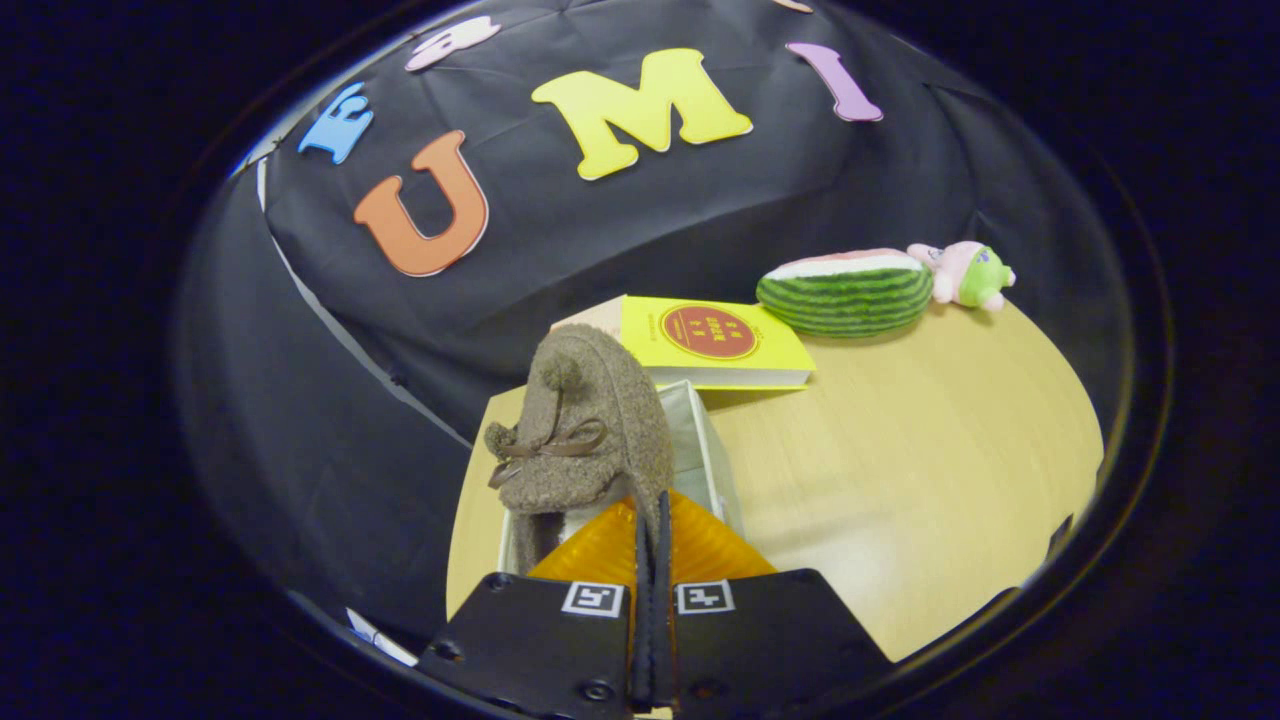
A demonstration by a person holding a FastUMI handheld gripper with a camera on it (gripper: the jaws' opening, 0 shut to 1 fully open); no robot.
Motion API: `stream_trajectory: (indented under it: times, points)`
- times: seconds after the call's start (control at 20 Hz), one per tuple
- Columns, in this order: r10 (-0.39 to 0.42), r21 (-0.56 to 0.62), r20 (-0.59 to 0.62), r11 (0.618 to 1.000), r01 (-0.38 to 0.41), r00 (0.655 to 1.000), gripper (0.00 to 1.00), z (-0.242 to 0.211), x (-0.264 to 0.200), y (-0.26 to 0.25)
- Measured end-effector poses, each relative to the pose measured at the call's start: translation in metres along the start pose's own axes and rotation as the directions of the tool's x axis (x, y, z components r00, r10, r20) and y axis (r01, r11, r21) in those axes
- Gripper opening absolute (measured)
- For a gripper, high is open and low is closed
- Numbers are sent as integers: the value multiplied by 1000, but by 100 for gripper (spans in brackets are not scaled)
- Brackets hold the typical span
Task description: Open the storage box then place both shoes into the box .Put the left shoe in first, then the right shoe, with the right side of both shoes facing outward in a uniform manner.
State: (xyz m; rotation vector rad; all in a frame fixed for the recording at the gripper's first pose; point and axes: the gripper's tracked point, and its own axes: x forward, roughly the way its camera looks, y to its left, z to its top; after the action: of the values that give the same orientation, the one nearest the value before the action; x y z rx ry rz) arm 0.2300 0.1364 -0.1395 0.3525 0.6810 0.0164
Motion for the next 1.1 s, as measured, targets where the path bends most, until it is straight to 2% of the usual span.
stream_trajectory:
  times: [0.25,0.35,0.4,0.45,0.65,1.0,1.1]
  points:
    - [-14,18,-35,1000,15,999,6,-16,21,-6]
    - [16,30,-36,999,-15,999,8,-18,26,-1]
    - [60,36,-22,998,-59,998,18,-15,25,7]
    - [77,29,3,997,-77,997,20,-11,22,8]
    - [-37,-58,124,997,44,992,100,15,-2,-16]
    - [-34,-102,220,993,58,975,100,35,-43,-27]
    - [-13,-129,241,991,45,970,100,38,-53,-24]
